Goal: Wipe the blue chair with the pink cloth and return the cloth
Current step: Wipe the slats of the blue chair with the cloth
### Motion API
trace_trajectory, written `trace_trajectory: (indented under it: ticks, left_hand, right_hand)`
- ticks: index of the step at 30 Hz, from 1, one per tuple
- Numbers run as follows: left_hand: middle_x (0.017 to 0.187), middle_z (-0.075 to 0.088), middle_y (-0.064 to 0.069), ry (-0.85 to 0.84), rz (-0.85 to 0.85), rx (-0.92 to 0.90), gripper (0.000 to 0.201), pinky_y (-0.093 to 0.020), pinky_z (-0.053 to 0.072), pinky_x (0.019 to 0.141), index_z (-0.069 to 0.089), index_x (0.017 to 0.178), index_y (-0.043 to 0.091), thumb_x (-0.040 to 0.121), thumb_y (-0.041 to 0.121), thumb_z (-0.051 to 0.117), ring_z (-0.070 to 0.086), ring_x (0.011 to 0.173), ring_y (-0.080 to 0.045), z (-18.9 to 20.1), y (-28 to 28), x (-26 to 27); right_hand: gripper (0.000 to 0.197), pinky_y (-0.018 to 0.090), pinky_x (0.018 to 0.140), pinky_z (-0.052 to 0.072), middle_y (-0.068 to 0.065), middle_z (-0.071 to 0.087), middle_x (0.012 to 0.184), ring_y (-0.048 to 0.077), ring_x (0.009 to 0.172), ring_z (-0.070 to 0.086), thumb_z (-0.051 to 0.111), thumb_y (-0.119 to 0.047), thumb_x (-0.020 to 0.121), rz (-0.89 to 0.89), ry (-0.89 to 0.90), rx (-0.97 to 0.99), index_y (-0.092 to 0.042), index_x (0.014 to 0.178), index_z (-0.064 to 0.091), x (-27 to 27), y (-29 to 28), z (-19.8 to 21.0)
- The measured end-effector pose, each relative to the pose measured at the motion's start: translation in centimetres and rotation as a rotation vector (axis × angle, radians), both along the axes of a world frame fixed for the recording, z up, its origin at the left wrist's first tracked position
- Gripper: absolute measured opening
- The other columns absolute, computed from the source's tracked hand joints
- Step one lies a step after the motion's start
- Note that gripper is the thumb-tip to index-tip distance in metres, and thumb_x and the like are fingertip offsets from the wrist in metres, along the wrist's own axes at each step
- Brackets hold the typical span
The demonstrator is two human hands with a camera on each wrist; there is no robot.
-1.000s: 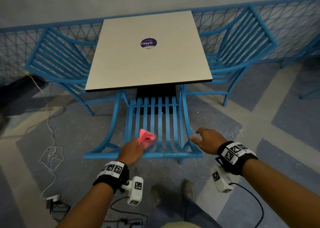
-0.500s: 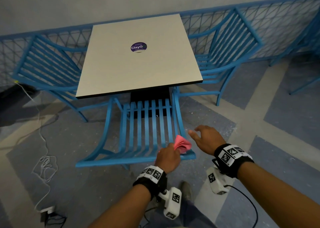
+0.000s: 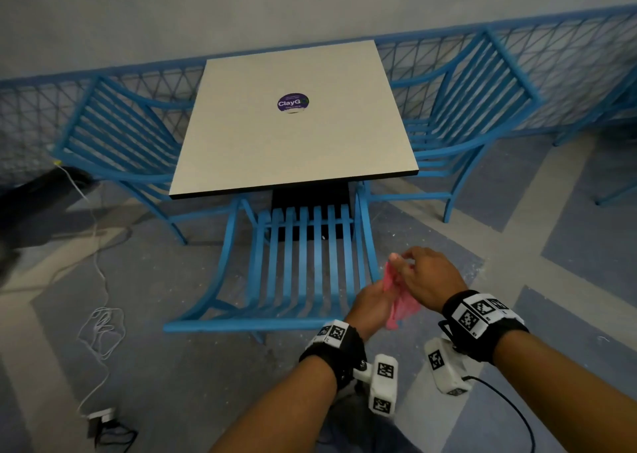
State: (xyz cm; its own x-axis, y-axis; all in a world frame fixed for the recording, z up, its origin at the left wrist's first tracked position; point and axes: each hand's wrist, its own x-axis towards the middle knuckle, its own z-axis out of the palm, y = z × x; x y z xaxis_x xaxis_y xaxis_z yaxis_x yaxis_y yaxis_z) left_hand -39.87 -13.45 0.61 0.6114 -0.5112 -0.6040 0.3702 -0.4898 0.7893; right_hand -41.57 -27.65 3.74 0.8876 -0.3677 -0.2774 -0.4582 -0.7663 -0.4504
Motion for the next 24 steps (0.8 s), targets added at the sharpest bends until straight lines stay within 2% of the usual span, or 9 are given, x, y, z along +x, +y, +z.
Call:
trace_trajectory:
  ticks: [2, 4, 7, 10, 12, 15, 18, 20, 24]
  left_hand:
    - [0.115, 0.077, -0.009, 0.065, 0.125, -0.074, 0.036, -0.033, 0.06, 0.085, 0.071, 0.121, 0.021, 0.105, 0.043, 0.047, 0.074, 0.105, -0.025, 0.4, 2.1, 1.2]
    - [0.117, 0.075, -0.009, 0.019, 0.159, -0.072, 0.033, -0.042, 0.058, 0.097, 0.069, 0.121, 0.021, 0.105, 0.039, 0.047, 0.072, 0.107, -0.026, 0.8, 4.4, 2.4]
    - [0.109, 0.072, -0.007, -0.16, 0.134, 0.077, 0.037, -0.039, 0.061, 0.083, 0.065, 0.116, 0.024, 0.104, 0.049, 0.04, 0.072, 0.096, -0.026, 1.9, 8.3, 4.7]
    - [0.097, 0.07, -0.006, -0.3, 0.038, 0.248, 0.048, -0.037, 0.059, 0.075, 0.063, 0.107, 0.021, 0.095, 0.059, 0.036, 0.069, 0.086, -0.026, 2.6, 10.6, 5.6]
    - [0.093, 0.071, -0.011, -0.283, -0.064, 0.297, 0.044, -0.041, 0.061, 0.072, 0.063, 0.103, 0.014, 0.101, 0.049, 0.036, 0.067, 0.079, -0.027, 1.4, 10.3, 4.6]
    - [0.097, 0.072, -0.016, -0.304, -0.195, 0.341, 0.038, -0.052, 0.058, 0.084, 0.066, 0.107, 0.01, 0.102, 0.032, 0.036, 0.066, 0.081, -0.028, -0.9, 7.9, 1.9]
    - [0.112, 0.071, -0.016, -0.284, -0.189, 0.245, 0.039, -0.045, 0.055, 0.089, 0.062, 0.12, 0.012, 0.104, 0.038, 0.039, 0.067, 0.099, -0.034, -0.7, 4.0, -0.6]
    - [0.118, 0.068, -0.022, -0.296, -0.222, 0.19, 0.034, -0.042, 0.052, 0.089, 0.059, 0.122, 0.007, 0.105, 0.031, 0.042, 0.066, 0.107, -0.039, -0.8, 1.7, -1.4]
    - [0.09, 0.066, -0.02, -0.264, -0.297, 0.163, 0.019, -0.037, 0.049, 0.07, 0.062, 0.102, 0.006, 0.105, 0.018, 0.047, 0.068, 0.086, -0.041, -1.4, 0.8, -0.8]
  right_hand:
    - [0.052, 0.027, 0.071, 0.043, 0.012, 0.072, 0.107, 0.021, 0.087, 0.062, 0.039, -0.055, 0.099, 0.053, -0.02, 0.005, -0.012, 0.106, 0.068, 0.5, 0.6, 0.7]
    - [0.058, 0.031, 0.079, 0.047, 0.012, 0.071, 0.114, 0.024, 0.095, 0.064, 0.036, -0.058, 0.098, 0.084, -0.046, -0.01, -0.011, 0.113, 0.067, 1.1, 1.0, 1.3]
    - [0.062, 0.039, 0.095, 0.048, 0.012, 0.066, 0.126, 0.028, 0.113, 0.062, 0.036, -0.06, 0.097, 0.07, -0.073, -0.009, -0.01, 0.126, 0.062, 1.9, 1.6, 1.7]
    - [0.063, 0.041, 0.098, 0.047, 0.012, 0.065, 0.128, 0.028, 0.116, 0.061, 0.037, -0.06, 0.097, 0.07, -0.062, -0.003, -0.01, 0.129, 0.06, 2.4, 2.3, 1.7]
    - [0.065, 0.04, 0.095, 0.049, 0.011, 0.066, 0.126, 0.027, 0.112, 0.062, 0.035, -0.063, 0.096, 0.082, -0.054, -0.012, -0.012, 0.126, 0.061, 2.4, 2.7, 1.6]
    - [0.065, 0.038, 0.091, 0.049, 0.009, 0.068, 0.122, 0.025, 0.108, 0.063, 0.034, -0.065, 0.095, 0.093, -0.054, -0.021, -0.013, 0.124, 0.061, 2.1, 3.2, 1.3]
    - [0.066, 0.039, 0.094, 0.049, 0.01, 0.067, 0.123, 0.024, 0.109, 0.062, 0.033, -0.065, 0.095, 0.122, -0.061, -0.045, -0.013, 0.124, 0.061, 1.9, 3.3, 1.1]
    - [0.067, 0.04, 0.095, 0.048, 0.009, 0.067, 0.124, 0.025, 0.111, 0.062, 0.033, -0.066, 0.095, 0.139, -0.055, -0.057, -0.014, 0.125, 0.061, 2.0, 3.6, 1.2]
    - [0.065, 0.04, 0.095, 0.049, 0.007, 0.065, 0.127, 0.023, 0.111, 0.062, 0.033, -0.068, 0.095, 0.183, -0.046, -0.057, -0.018, 0.127, 0.059, 2.4, 4.8, 1.4]
